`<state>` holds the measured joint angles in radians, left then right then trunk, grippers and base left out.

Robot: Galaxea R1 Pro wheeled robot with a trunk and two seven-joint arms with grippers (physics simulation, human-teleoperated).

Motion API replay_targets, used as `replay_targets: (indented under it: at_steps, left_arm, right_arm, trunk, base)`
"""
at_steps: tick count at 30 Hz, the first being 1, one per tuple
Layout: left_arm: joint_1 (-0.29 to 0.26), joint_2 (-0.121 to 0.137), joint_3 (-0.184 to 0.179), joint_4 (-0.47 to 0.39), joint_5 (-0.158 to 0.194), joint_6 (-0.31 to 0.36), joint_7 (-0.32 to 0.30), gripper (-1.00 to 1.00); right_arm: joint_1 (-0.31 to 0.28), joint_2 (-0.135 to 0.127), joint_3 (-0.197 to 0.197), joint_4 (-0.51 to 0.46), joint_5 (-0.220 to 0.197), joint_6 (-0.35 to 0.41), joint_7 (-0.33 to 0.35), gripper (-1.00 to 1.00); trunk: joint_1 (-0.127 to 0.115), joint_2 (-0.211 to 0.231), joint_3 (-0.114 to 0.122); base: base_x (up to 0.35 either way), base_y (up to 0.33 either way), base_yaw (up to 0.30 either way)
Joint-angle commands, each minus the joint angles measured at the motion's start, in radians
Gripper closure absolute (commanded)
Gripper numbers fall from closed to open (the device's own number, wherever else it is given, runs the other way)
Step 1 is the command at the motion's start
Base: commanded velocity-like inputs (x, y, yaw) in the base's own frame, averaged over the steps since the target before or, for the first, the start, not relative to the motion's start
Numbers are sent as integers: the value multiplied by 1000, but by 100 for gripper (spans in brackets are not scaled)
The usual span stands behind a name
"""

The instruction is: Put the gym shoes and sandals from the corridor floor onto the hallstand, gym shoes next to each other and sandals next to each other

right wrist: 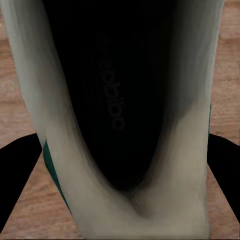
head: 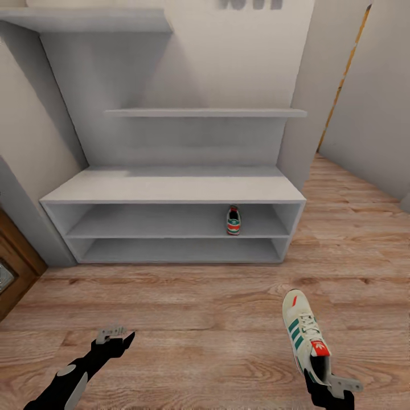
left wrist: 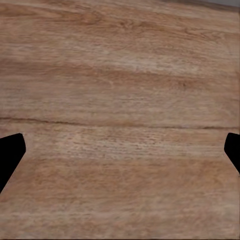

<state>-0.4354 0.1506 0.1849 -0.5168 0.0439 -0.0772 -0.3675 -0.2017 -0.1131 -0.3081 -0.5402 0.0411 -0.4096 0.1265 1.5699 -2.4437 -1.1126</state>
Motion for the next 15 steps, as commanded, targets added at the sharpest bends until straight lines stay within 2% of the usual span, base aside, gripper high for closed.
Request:
replay_targets:
  at_steps: [1, 9, 15]
  left_arm:
    - [-1, 0, 3, 2, 5, -1, -7, -100]
    - [-1, -1, 2, 2, 5, -1, -7, -100]
    - [-1, -2, 4, 2, 5, 0, -7, -100]
  right_arm:
    - [-1, 1, -8, 0, 3, -3, 10, 100]
    - [-1, 1, -8, 0, 3, -3, 10, 100]
    - [-1, 1, -7, -1, 3, -3, 10, 100]
  trunk:
    - [-1, 0, -1]
    - [-1, 0, -1]
    - [-1, 0, -1]
  base:
    - [-213, 266, -144]
    - [-162, 276, -193]
    - [51, 312, -29]
